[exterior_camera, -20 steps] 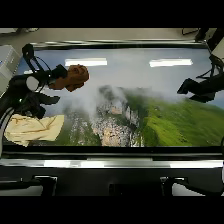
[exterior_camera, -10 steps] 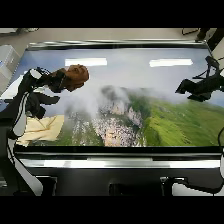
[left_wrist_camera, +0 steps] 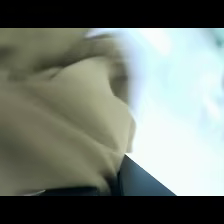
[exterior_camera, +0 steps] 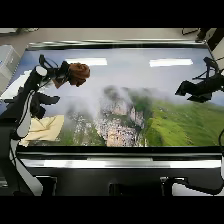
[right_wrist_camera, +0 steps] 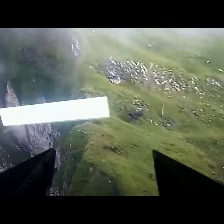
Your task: Fold the clothes and pants, and hang the long-sleeved shirts on hangers.
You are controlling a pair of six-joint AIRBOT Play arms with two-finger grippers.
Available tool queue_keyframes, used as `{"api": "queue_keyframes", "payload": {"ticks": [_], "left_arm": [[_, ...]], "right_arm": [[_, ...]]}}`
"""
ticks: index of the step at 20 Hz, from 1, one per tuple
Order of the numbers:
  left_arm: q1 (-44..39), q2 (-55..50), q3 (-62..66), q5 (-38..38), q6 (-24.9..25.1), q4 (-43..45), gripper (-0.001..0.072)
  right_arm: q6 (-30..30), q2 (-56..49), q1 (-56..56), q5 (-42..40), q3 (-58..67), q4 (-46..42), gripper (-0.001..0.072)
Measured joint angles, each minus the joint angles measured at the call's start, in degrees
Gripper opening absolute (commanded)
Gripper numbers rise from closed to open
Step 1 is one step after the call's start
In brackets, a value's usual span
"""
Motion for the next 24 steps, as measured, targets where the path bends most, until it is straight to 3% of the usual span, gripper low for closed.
{"api": "queue_keyframes", "payload": {"ticks": [4, 7, 9, 12, 14, 15, 18, 20, 22, 24], "left_arm": [[-7.96, 18.36, 0.63, -1.73, 17.25, 1.4, 0.002], [-16.74, 31.5, -1.16, -6.97, 19.71, 7.3, 0.002], [-24.11, 38.32, -4.37, -10.34, 16.13, 12.11, 0.002], [-35.32, 43.63, -12.79, -14.05, 6.84, 22.56, 0.002], [-40.87, 44.15, -20.04, -14.36, 0.35, 27.93, 0.002], [-42.75, 43.58, -24.0, -14.23, -2.89, 30.01, 0.0021], [-44.48, 38.51, -34.6, -9.84, -12.7, 33.16, 0.0048], [-43.04, 33.22, -38.14, -7.21, -17.09, 30.71, 0.0698], [-39.82, 28.85, -38.53, -7.3, -15.63, 22.08, 0.0708], [-35.3, 26.99, -36.79, -10.69, -9.16, 13.4, 0.0708]], "right_arm": [[-1.07, 4.96, 0.0, -5.09, 5.97, 0.17, 0.0671], [-0.79, 10.64, 0.0, -8.68, 11.1, 0.35, 0.0671], [-0.02, 14.86, 0.0, -8.61, 12.85, 0.35, 0.0671], [0.57, 20.09, 0.0, -2.49, 14.03, 0.2, 0.0671], [1.44, 21.66, 0.0, 4.13, 14.19, -0.15, 0.0669], [1.92, 22.03, 0.0, 7.45, 13.86, -0.31, 0.0621], [2.91, 21.88, 0.0, 12.28, 9.4, 0.96, 0.0611], [3.32, 20.41, 0.0, 12.55, 3.93, 3.91, 0.0615], [3.34, 18.34, 0.11, 12.52, -2.91, 7.43, 0.0615], [3.26, 17.0, 1.57, 12.35, -11.61, 10.03, 0.0648]]}}
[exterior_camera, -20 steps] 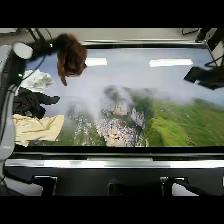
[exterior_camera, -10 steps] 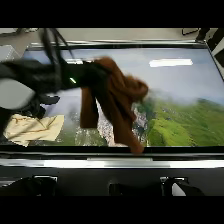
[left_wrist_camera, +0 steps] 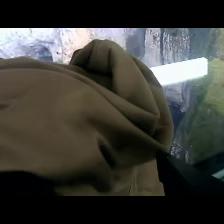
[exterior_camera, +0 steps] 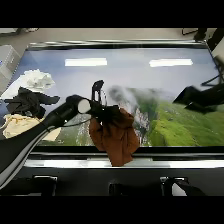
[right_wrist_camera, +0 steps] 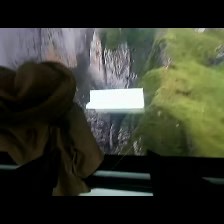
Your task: Fold the clothes and pants, and hang the long-sleeved shirts on hangers.
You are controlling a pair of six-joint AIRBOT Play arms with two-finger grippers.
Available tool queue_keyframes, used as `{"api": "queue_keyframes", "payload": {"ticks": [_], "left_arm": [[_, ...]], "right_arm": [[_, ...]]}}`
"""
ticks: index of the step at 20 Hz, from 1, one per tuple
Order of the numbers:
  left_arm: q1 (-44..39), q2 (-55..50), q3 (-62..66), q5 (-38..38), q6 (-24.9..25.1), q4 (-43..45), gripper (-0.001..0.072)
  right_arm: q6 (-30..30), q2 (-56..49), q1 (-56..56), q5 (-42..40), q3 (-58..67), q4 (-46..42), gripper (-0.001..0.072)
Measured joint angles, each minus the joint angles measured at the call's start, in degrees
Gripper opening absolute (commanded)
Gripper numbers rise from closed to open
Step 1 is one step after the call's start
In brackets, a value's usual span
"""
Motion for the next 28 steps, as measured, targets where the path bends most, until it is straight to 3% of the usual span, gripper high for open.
{"api": "queue_keyframes", "payload": {"ticks": [5, 9, 12, 13, 14, 18, 19, 20, 22, 24, 25, 26, 27, 28], "left_arm": [[14.95, 3.04, 2.05, -17.31, 13.29, -2.82, 0.0706], [23.37, 6.99, -8.72, -25.42, 19.93, -3.93, 0.0705], [24.87, 8.09, -19.45, -23.12, 23.61, -10.05, 0.0688], [24.7, 8.24, -22.69, -20.68, 24.72, -13.0, 0.0604], [24.22, 8.26, -25.2, -18.1, 25.64, -15.54, 0.0579], [21.33, 7.02, -30.88, -10.25, 27.69, -22.91, 0.057], [20.7, 6.49, -31.43, -9.33, 27.89, -24.26, 0.0476], [20.04, 5.99, -31.82, -8.07, 28.02, -25.44, 0.0269], [19.12, 5.03, -32.41, -5.09, 28.11, -26.64, 0.0049], [18.58, 4.57, -32.5, -3.54, 28.3, -27.69, 0.0022], [18.45, 4.48, -32.48, -2.97, 28.3, -28.0, 0.0022], [18.34, 4.44, -32.46, -2.14, 28.39, -28.24, 0.0022], [18.27, 4.44, -32.44, -2.14, 28.48, -28.41, 0.0022], [18.18, 4.5, -32.44, -2.05, 28.59, -28.59, 0.0022]], "right_arm": [[-2.49, 0.57, 11.47, -5.14, -27.74, 3.91, 0.0694], [-4.39, 0.87, 19.19, -12.81, -42.05, 10.19, 0.0713], [-5.77, 0.24, 23.32, -17.44, -46.14, 13.86, 0.0712], [-5.99, -0.33, 24.41, -18.78, -46.8, 14.82, 0.0712], [-6.14, -1.09, 25.53, -20.02, -47.32, 15.98, 0.0713], [-6.8, -4.17, 29.0, -24.02, -48.22, 20.04, 0.0711], [-6.91, -4.76, 29.62, -24.76, -48.3, 20.65, 0.0708], [-6.91, -5.27, 30.1, -25.11, -48.37, 21.53, 0.0705], [-6.93, -5.99, 30.71, -26.14, -48.43, 22.93, 0.0703], [-6.95, -6.4, 31.04, -27.8, -48.5, 24.44, 0.0682], [-6.97, -6.64, 31.12, -28.65, -48.5, 25.2, 0.0584], [-7.08, -6.95, 31.23, -30.18, -48.5, 25.77, 0.0297], [-7.41, -7.28, 31.26, -32.04, -48.57, 25.75, 0.0075], [-7.52, -7.52, 31.26, -33.55, -48.61, 25.77, 0.0048]]}}
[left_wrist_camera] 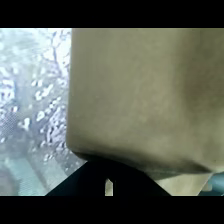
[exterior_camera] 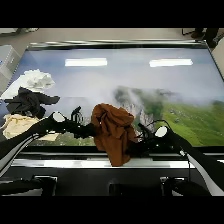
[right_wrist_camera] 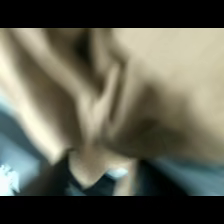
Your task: Fold the clothes and pants, and hang the long-sleeved shirts on hangers.
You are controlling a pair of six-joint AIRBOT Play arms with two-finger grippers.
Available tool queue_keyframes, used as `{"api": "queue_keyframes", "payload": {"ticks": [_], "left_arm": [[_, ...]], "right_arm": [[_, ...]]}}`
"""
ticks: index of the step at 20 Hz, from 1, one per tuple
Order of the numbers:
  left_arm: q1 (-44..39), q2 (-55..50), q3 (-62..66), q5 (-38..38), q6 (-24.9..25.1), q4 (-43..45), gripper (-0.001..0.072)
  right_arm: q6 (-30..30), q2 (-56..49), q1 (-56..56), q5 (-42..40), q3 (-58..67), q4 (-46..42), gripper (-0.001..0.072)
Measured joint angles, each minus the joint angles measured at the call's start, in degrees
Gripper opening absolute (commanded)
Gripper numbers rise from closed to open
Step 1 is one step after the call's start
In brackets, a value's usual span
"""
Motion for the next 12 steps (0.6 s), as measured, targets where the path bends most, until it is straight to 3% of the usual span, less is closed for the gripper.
{"api": "queue_keyframes", "payload": {"ticks": [6, 12], "left_arm": [[1.03, 4.98, 2.08, 0.02, 3.45, -0.04, 0.002], [10.95, 23.19, 17.07, 0.33, 6.49, 0.42, 0.0021]], "right_arm": [[-1.2, 2.95, -2.21, 3.37, 6.1, -0.33, 0.0043], [0.61, 15.56, -16.83, 9.79, 37.92, -15.32, 0.0046]]}}
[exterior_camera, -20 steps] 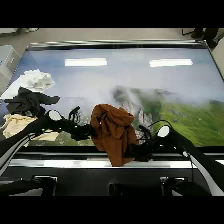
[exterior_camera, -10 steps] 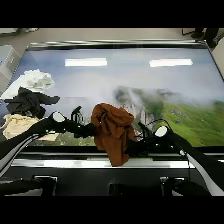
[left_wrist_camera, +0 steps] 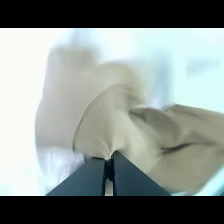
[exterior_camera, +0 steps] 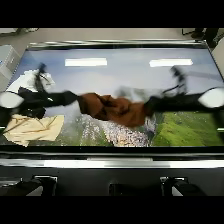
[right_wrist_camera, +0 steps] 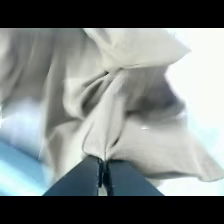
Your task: Fold the clothes and pants, and hang the long-sleeved shirts on hangers.
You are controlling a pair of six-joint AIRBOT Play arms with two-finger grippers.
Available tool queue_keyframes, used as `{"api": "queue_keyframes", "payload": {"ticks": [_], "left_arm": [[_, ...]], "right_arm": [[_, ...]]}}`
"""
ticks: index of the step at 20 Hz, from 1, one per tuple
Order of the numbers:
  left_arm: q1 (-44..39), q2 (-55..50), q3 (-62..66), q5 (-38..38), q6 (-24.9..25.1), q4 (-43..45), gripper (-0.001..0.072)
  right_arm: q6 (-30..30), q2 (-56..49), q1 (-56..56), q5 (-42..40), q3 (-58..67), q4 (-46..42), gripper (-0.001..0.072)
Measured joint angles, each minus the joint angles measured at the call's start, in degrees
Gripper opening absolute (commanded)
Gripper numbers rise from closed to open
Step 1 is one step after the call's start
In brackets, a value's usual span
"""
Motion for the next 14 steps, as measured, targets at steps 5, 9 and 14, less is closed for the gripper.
{"api": "queue_keyframes", "payload": {"ticks": [5, 9, 14], "left_arm": [[5.64, 19.19, 11.91, 8.0, -0.61, -0.44, 0.002], [6.75, 29.97, 14.43, 16.87, -3.48, -0.42, 0.002], [7.1, 33.31, 14.01, 19.32, -4.74, 2.38, 0.0021]], "right_arm": [[0.79, 10.64, -9.68, 1.14, 22.53, -10.51, 0.0046], [2.54, 17.05, -12.02, 1.2, 27.87, -15.04, 0.0046], [6.64, 17.46, -12.7, 10.8, 28.06, -17.07, 0.0046]]}}
